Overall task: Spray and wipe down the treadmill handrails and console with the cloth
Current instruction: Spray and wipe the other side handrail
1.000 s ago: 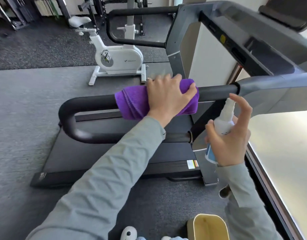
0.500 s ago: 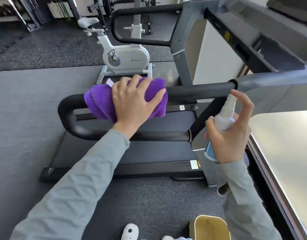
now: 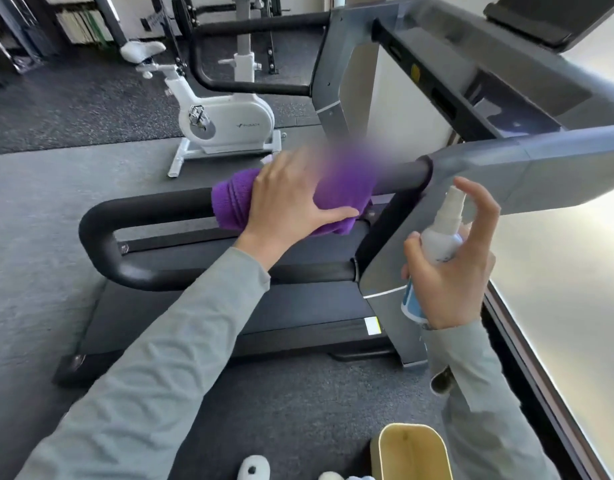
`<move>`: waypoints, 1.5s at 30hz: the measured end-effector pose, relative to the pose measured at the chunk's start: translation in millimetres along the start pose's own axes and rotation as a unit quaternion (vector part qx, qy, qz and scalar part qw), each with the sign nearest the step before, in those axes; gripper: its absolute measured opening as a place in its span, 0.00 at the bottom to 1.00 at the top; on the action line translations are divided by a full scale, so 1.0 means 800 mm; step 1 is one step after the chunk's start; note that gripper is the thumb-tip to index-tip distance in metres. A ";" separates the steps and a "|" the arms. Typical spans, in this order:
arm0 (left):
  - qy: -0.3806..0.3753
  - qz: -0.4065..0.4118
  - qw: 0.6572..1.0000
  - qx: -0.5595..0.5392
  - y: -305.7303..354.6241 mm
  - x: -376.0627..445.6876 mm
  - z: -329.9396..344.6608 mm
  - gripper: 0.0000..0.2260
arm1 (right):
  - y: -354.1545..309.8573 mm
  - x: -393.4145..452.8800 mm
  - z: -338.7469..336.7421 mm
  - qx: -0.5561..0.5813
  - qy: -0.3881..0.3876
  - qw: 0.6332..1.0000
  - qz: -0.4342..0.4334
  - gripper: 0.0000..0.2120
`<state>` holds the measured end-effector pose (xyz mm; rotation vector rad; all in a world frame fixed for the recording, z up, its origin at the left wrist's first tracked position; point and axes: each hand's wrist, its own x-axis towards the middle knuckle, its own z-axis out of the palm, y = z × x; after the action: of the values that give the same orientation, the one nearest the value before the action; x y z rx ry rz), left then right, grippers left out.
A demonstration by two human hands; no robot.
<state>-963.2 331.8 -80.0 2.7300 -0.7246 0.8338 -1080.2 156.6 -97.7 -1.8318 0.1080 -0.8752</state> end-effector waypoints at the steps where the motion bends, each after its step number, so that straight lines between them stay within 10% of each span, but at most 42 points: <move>1: 0.007 -0.021 1.000 0.010 -0.020 -0.013 -0.009 0.36 | -0.002 0.000 0.004 0.005 -0.006 1.000 -0.001 0.31; 8: 0.010 -0.134 0.988 0.077 0.010 0.019 -0.001 0.26 | 0.002 0.006 0.020 -0.008 -0.014 1.000 0.014 0.31; 14: -0.038 -0.057 0.998 -0.003 0.080 0.071 0.029 0.26 | 0.008 0.003 0.015 -0.027 0.016 0.999 0.015 0.31; 33: 0.139 -0.190 0.970 0.056 -0.215 -0.157 -0.055 0.33 | -0.046 -0.045 0.148 0.014 -0.107 0.994 -0.031 0.29; 40: 0.190 -0.311 0.924 -0.120 -0.237 -0.191 -0.043 0.37 | -0.058 -0.060 0.172 -0.013 -0.102 0.994 -0.045 0.28; 45: 0.313 -0.432 0.807 -0.253 -0.232 -0.214 0.000 0.33 | -0.058 -0.072 0.183 -0.011 -0.102 0.992 -0.072 0.29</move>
<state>-992.4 559.2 -185.4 1.7756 0.3863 0.9913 -1047.7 316.8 -114.5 -1.9583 -0.1458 -0.7826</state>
